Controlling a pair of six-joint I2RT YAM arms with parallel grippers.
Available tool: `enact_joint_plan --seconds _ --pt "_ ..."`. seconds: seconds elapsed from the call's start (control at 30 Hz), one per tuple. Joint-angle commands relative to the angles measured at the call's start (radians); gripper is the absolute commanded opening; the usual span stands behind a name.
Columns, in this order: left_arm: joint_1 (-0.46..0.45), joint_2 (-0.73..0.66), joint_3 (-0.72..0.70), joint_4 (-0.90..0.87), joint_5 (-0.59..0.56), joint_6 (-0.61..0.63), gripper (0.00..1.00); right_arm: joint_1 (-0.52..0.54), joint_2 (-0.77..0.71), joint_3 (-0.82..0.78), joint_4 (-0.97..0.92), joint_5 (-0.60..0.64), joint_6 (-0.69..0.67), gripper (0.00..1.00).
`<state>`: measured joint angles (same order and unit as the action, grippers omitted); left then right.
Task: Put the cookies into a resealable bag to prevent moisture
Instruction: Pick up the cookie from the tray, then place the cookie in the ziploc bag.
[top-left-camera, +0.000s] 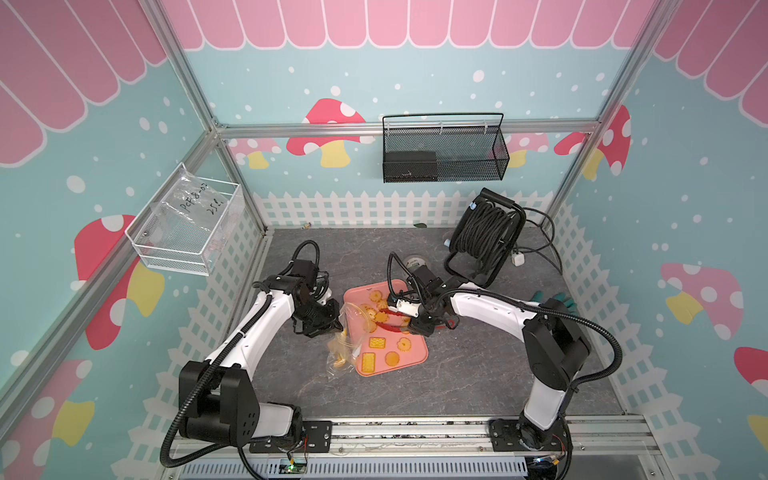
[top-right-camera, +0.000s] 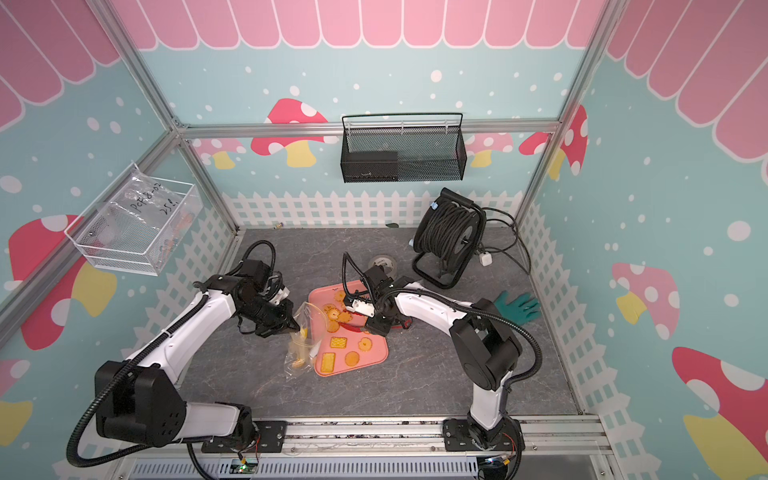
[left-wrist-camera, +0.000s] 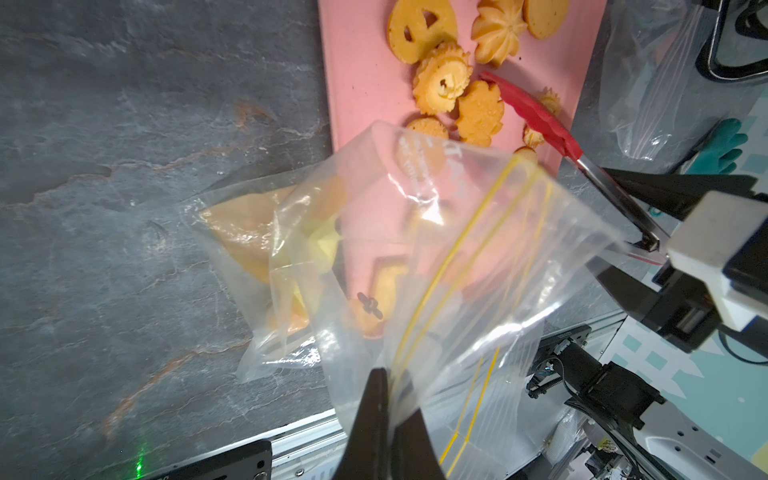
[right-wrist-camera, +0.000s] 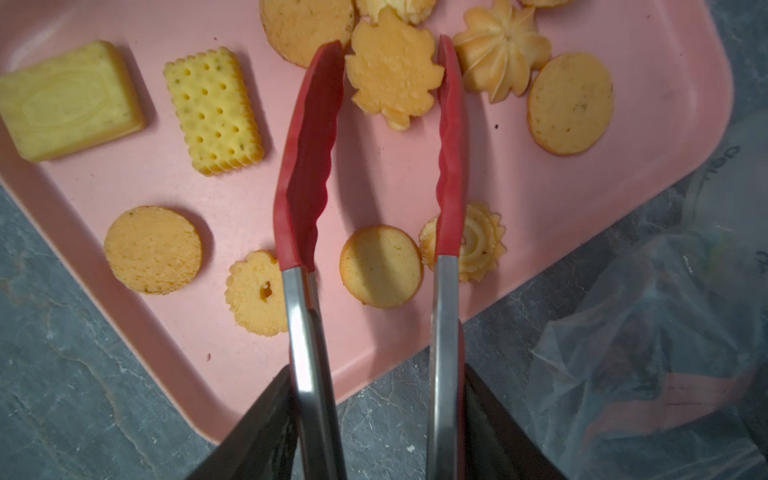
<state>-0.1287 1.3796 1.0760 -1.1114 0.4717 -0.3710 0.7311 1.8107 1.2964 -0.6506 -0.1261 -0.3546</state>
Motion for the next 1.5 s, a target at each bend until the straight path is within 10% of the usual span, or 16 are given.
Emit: enact_joint_plan --seconds 0.0,0.67,1.47 --pt "-0.009 -0.027 -0.013 0.031 -0.007 -0.018 0.0 -0.004 -0.009 0.026 -0.03 -0.024 -0.024 0.56" --pt "-0.034 -0.024 -0.008 0.036 -0.059 -0.002 0.0 -0.01 -0.45 -0.059 -0.036 -0.178 0.072 0.43" --pt "-0.052 -0.066 -0.033 0.037 -0.035 -0.017 0.0 0.081 -0.29 0.046 0.017 -0.23 -0.002 0.55"
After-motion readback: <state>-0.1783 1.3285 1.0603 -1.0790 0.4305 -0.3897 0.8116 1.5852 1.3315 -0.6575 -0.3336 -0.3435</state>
